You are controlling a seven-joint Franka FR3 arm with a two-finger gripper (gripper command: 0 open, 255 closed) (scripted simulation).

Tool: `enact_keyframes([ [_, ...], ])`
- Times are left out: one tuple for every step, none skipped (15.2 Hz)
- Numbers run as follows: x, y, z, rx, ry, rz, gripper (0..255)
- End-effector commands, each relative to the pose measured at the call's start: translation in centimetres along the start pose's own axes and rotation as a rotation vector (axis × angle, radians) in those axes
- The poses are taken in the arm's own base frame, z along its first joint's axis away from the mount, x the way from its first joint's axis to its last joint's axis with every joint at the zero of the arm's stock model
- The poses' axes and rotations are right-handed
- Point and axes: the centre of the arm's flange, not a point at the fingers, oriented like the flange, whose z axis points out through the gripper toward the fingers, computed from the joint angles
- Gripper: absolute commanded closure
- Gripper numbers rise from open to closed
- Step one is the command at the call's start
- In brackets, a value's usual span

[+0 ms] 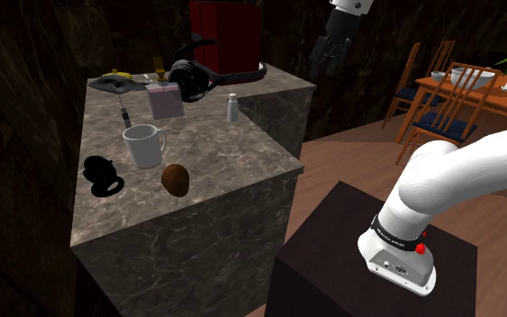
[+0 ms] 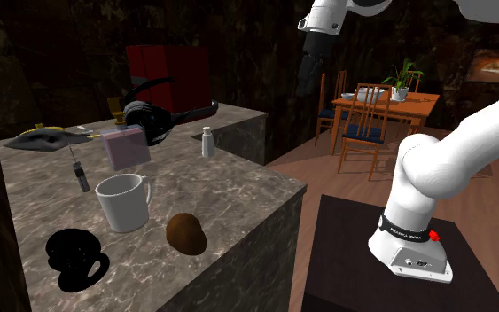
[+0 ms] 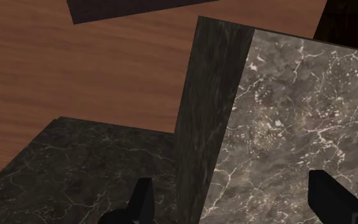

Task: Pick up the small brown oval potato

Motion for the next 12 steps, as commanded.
enact_keyframes([
  [0.0,0.0,0.0,0.000,0.000,0.000,0],
  [0.0,-1.3,0.5,-0.005,0.003,0.005,0],
  [-0.1,-2.6,1.0,-0.011,0.005,0.010,0],
  [-0.1,-3.9,1.5,-0.016,0.008,0.015,0],
  [-0.1,-5.2,2.0,-0.021,0.010,0.020,0],
  [-0.1,-6.5,2.5,-0.026,0.013,0.025,0],
  [-0.1,-7.8,3.1,-0.032,0.016,0.030,0],
  [0.0,-9.1,3.6,-0.037,0.018,0.035,0],
  [0.0,-10.4,4.1,-0.042,0.021,0.039,0],
  [0.0,-11.7,4.7,-0.047,0.023,0.044,0],
  [0.1,-12.9,5.2,-0.053,0.026,0.049,0],
  [0.1,-14.2,5.8,-0.058,0.029,0.054,0],
])
